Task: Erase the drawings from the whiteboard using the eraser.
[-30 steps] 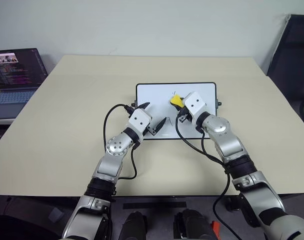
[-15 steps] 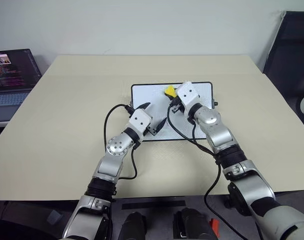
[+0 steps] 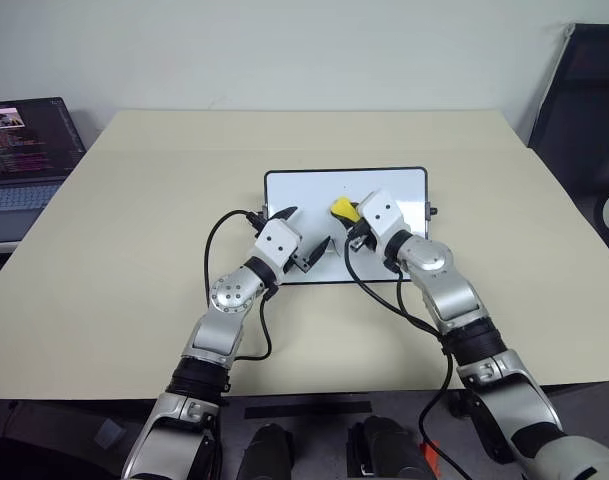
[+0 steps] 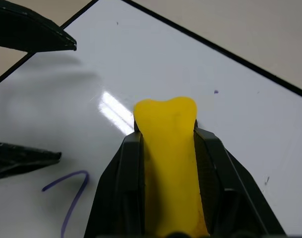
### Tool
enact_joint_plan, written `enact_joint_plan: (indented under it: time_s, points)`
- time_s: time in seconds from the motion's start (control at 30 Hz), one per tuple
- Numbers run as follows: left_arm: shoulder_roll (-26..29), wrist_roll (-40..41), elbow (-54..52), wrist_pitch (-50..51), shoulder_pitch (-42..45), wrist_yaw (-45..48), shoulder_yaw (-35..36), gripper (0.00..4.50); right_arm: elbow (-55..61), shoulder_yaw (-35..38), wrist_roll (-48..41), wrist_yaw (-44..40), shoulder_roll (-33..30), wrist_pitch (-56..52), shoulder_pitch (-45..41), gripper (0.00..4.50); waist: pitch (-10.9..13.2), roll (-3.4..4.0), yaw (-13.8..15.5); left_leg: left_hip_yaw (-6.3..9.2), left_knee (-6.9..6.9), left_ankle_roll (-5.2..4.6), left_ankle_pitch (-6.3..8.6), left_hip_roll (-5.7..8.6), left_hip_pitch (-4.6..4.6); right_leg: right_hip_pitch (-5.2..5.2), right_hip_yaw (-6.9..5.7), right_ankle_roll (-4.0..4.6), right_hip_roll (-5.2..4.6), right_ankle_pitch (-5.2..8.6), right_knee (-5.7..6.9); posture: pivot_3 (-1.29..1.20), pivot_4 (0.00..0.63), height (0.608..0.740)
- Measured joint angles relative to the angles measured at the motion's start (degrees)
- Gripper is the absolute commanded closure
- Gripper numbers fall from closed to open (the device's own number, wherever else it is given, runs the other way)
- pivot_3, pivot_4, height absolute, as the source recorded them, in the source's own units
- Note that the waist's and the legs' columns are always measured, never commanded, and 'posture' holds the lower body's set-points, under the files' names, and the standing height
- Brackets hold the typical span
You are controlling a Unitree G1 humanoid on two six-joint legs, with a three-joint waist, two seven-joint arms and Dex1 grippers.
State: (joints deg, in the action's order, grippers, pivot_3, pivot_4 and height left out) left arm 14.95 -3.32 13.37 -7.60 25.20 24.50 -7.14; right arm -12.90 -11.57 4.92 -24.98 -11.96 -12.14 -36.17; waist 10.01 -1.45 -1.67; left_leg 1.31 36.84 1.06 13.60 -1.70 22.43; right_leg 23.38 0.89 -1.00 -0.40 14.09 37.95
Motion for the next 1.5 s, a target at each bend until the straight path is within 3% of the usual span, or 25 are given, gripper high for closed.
enact_joint_plan:
  time_s: [0.53,0.8,1.03,1.23,1.5]
  points:
    - [-0.65,0.35,-0.64,0.01,-0.21,2.41,-0.56,0.0,0.42,1.52,-1.19,1.5,-0.7,-1.31,-2.21,3.47,0.03,0.0,0.01,-0.02,-0.08,0.0,0.0,0.01,0.23,0.16,0.0,-0.01,0.0,0.0,-0.14,0.0,0.15,0.74]
    - [2.5,1.16,-12.72,4.6,-8.26,5.15,-0.93,0.0,9.59,3.78,-3.28,0.19,-2.73,-6.32,0.09,3.47,0.05,0.02,-0.02,-0.06,-0.15,0.01,0.01,0.0,0.6,0.63,0.08,-0.01,-0.03,0.0,-0.08,0.0,0.15,0.74]
    - [4.32,2.75,-22.77,11.94,-20.36,4.98,-0.3,0.0,19.42,3.5,-4.54,-2.87,-5.78,-8.22,10.08,3.47,0.09,0.02,0.01,-0.05,-0.23,0.0,0.01,-0.02,0.56,0.64,0.06,0.03,-0.03,0.04,-0.1,0.0,0.15,0.74]
    - [4.56,2.78,-23.58,12.99,-20.99,4.59,0.68,0.0,19.24,1.85,-3.79,-2.76,-4.62,-7.32,10.78,3.47,0.14,0.02,-0.04,-0.04,-0.08,0.0,0.0,-0.02,0.47,0.58,0.05,0.05,0.03,0.02,0.01,0.0,0.15,0.74]
    - [4.55,2.78,-19.58,11.27,-16.57,4.57,0.69,0.0,9.97,-4.61,-0.49,-2.26,0.47,3.37,6.58,3.47,0.15,0.02,-0.06,-0.1,-0.14,0.01,0.01,-0.05,0.53,0.62,0.1,0.05,0.07,0.03,-0.06,0.0,0.15,0.74]
